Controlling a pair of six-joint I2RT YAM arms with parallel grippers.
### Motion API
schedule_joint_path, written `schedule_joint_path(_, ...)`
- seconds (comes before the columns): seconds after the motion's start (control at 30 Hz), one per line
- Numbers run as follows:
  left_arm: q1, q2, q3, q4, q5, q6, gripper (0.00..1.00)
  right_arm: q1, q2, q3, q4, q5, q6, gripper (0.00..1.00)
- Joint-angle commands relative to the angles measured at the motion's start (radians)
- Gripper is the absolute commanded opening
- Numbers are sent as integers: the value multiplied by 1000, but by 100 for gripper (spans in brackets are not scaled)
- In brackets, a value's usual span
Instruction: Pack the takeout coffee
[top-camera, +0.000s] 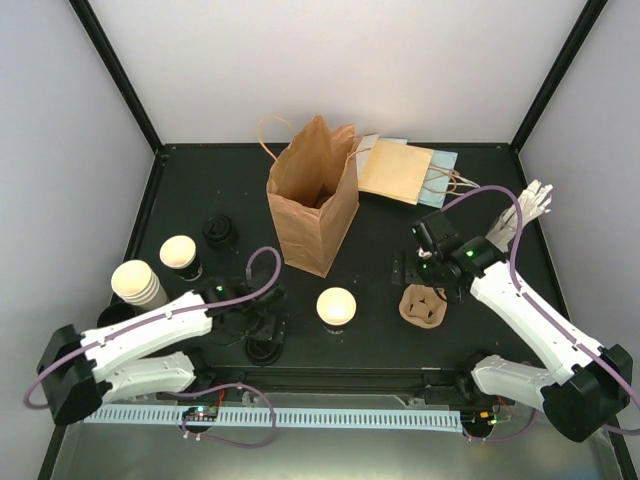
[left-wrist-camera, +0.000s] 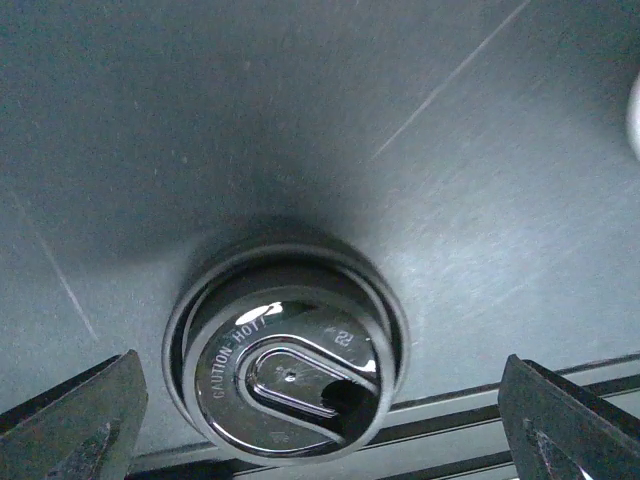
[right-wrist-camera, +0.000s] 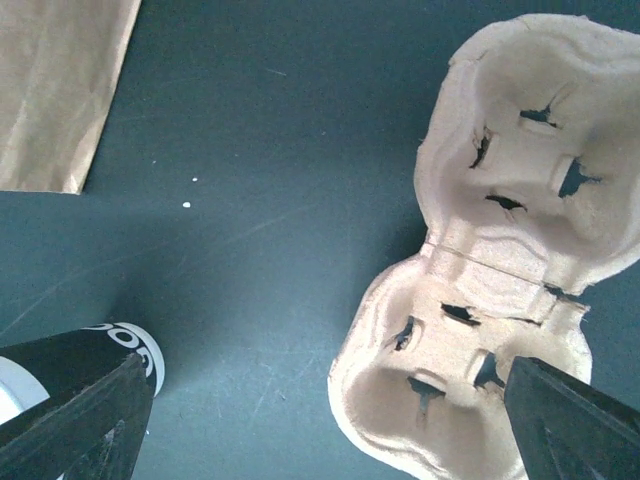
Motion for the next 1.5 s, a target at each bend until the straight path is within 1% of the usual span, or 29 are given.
schedule_joint_path(0.0, -61, 96, 29, -54, -32, -84, 99, -1, -12, 2, 42, -28, -32, 99)
schedule_joint_path(0.1, -66, 107, -9, 16, 39, -79, 99, -2, -13, -1, 45, -30, -41, 99)
schedule_joint_path(0.17, -75, 102, -17, 32, 58, -88, 99, -2, -16, -4, 44, -27, -47, 99)
schedule_joint_path(0.27, -94, 102, -13, 17, 44, -104, 99, -2, -27, -11, 46, -21, -52, 99)
schedule_joint_path(0.5, -149, 172, 29, -58, -46, -147, 98, -2, -36, -17, 58, -25, -57, 99)
schedule_joint_path(0.63, -185, 214, 51, -96, -103, -178, 96, -3, -34, -21, 66, -34, -57, 99)
schedule_joint_path(0.73, -191, 228, 40, -71, -98, -178, 92, -4, -30, -20, 69, -38, -58, 99)
schedule_joint_path(0.9, -192, 240, 17, -32, -89, -168, 90, -3, -27, -13, 66, -40, -60, 99)
schedule_joint_path(1.07, -191, 254, 12, -12, -85, -160, 85, -3, -30, -13, 65, -39, -60, 99)
schedule_joint_path(1.47, -183, 279, 8, -12, -94, -148, 87, -3, -34, -18, 62, -37, -61, 99)
